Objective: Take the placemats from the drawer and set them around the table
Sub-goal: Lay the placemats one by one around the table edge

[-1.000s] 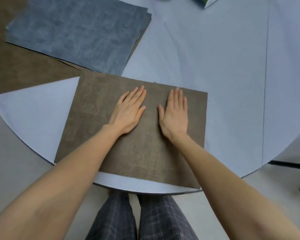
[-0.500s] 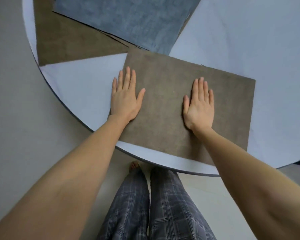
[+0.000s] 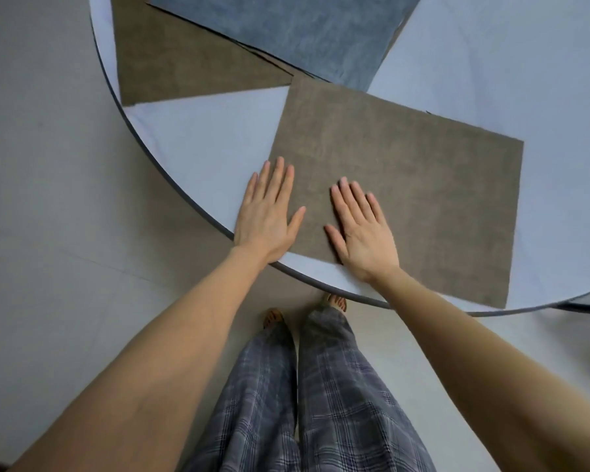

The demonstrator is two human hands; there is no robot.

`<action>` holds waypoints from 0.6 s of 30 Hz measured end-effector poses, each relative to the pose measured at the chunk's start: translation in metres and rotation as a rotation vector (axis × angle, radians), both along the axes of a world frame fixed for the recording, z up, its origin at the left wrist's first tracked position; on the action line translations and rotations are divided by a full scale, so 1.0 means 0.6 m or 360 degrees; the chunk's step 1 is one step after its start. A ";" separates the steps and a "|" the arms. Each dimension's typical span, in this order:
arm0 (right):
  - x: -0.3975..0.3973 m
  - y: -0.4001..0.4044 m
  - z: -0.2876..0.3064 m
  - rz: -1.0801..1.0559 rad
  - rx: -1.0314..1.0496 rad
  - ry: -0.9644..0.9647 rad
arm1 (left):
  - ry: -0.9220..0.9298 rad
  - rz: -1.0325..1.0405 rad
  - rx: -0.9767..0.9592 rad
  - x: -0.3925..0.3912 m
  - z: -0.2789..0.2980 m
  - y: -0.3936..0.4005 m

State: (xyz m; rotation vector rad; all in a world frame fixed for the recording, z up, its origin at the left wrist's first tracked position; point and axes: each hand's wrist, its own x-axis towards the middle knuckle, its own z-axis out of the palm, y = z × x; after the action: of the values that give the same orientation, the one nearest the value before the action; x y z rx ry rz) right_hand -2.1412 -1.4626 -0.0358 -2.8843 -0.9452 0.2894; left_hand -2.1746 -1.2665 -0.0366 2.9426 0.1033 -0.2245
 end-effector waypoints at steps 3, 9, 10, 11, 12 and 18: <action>0.001 -0.046 0.011 0.0045 -0.0132 0.0054 | 0.0013 -0.0007 -0.0049 0.003 0.009 0.002; 0.108 -0.050 0.076 -0.0883 0.0483 0.0243 | -0.0156 0.0098 0.0006 0.074 0.072 0.009; 0.145 -0.033 0.093 -0.1086 0.0689 0.0310 | -0.0186 0.0137 -0.0002 0.095 0.079 0.010; 0.187 -0.013 0.105 -0.1235 0.0840 0.0371 | -0.0212 0.0177 -0.0068 0.119 0.084 0.011; 0.232 0.007 0.113 -0.1343 0.0956 0.0470 | -0.0221 0.0214 -0.0188 0.145 0.087 0.010; 0.434 0.087 0.115 -0.1906 0.1684 0.1305 | 0.0261 0.0247 -0.0362 0.286 0.083 -0.015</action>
State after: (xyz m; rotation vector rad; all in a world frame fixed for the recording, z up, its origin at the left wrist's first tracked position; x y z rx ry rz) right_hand -1.8806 -1.4103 0.0329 -1.5960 0.6260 0.5270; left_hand -2.0031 -1.2756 0.0131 2.6710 0.3067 -0.4238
